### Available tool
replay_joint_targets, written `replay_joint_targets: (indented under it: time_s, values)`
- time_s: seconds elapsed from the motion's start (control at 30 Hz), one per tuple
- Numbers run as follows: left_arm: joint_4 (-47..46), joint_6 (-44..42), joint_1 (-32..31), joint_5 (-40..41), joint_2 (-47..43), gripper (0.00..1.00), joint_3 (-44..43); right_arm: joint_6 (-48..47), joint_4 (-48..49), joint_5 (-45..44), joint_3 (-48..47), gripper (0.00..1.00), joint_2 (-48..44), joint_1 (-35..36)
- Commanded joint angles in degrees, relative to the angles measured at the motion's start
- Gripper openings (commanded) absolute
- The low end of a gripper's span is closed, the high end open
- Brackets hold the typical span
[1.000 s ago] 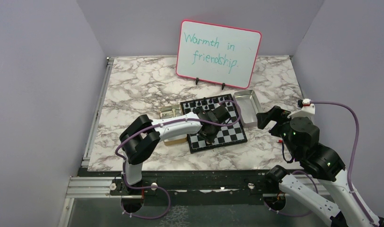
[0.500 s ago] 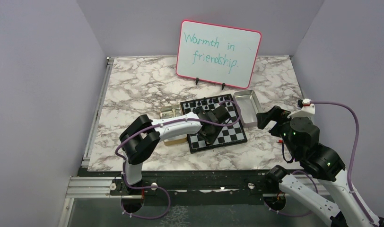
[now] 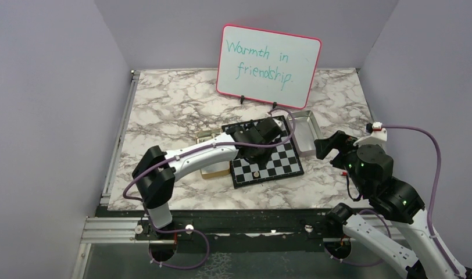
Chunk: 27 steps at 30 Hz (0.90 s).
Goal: Set up the chess pieces on the board
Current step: Place the chess piece on the chessboard, then pick up the chess piece from the storage box.
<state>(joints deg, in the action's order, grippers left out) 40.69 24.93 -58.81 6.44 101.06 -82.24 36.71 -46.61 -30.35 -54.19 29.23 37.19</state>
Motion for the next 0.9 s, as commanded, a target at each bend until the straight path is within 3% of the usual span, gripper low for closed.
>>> replay_joint_targets:
  time_s: [0.0,0.23,0.4,0.63,0.87]
  values:
    - [0.1,0.9,2.5,3.6,-6.5,0.43,-0.7,1.1,-1.5,1.6,1.0,0.99,-0.4,0.4]
    - [0.1,-0.8,12.0,3.9,-13.8,0.4,5.7,0.6,-1.8,1.7,0.9,0.98,-0.5,0.4]
    - [0.2,-3.3,18.7,6.5,-16.2,0.32,8.8,0.8,-0.8,2.6,1.6,0.98,0.2,0.5]
    - [-1.1,-6.4,24.5,8.0,-14.3,0.32,11.1,0.5,0.9,2.8,2.2,0.98,1.5,0.5]
    - [-4.7,-7.5,29.1,7.5,-11.3,0.25,11.4,-1.1,1.0,1.5,1.2,0.98,2.3,0.4]
